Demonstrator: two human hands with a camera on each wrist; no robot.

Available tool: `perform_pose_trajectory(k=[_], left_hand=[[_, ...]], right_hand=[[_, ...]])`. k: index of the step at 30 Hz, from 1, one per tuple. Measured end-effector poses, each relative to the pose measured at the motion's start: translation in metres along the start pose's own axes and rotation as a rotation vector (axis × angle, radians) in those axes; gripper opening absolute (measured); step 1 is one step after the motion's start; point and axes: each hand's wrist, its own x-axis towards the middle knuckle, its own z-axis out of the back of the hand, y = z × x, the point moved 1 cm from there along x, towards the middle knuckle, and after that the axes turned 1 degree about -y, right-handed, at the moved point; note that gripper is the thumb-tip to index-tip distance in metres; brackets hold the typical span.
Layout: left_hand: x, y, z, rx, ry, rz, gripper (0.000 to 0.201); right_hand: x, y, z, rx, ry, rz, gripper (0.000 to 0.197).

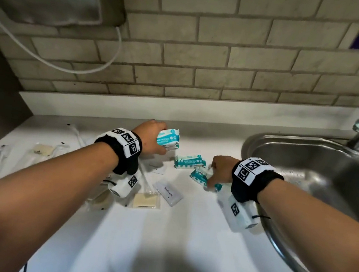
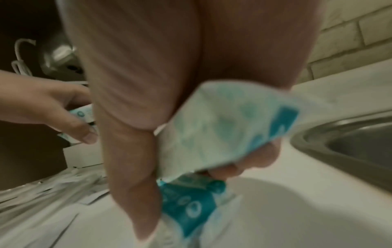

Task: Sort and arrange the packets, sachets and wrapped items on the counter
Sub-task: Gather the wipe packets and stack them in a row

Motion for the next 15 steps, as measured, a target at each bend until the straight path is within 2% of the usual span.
perform_pose_trajectory(k=[3, 6, 10, 15], left_hand=[[0.001, -0.002, -0.002, -0.017, 0.011, -0.022, 0.047], [0.002, -0.002, -0.005, -0.043, 0.038, -0.020, 0.046], [0.004, -0.004, -0.007, -0.069, 0.022, -0.019, 0.048], [0.008, -0.004, -0.004, -0.093, 0.029, -0.014, 0.050]], right_hand=[[-0.004, 0.008, -0.005, 0.016, 0.038, 0.133, 0.059], [-0.003, 0.019, -0.011, 0.001, 0.026, 0.238, 0.054], [0.006, 0.025, -0.013, -0.002, -0.059, 0.274, 0.052], [0.022, 0.029, -0.015, 0.052, -0.157, 0.236, 0.057]])
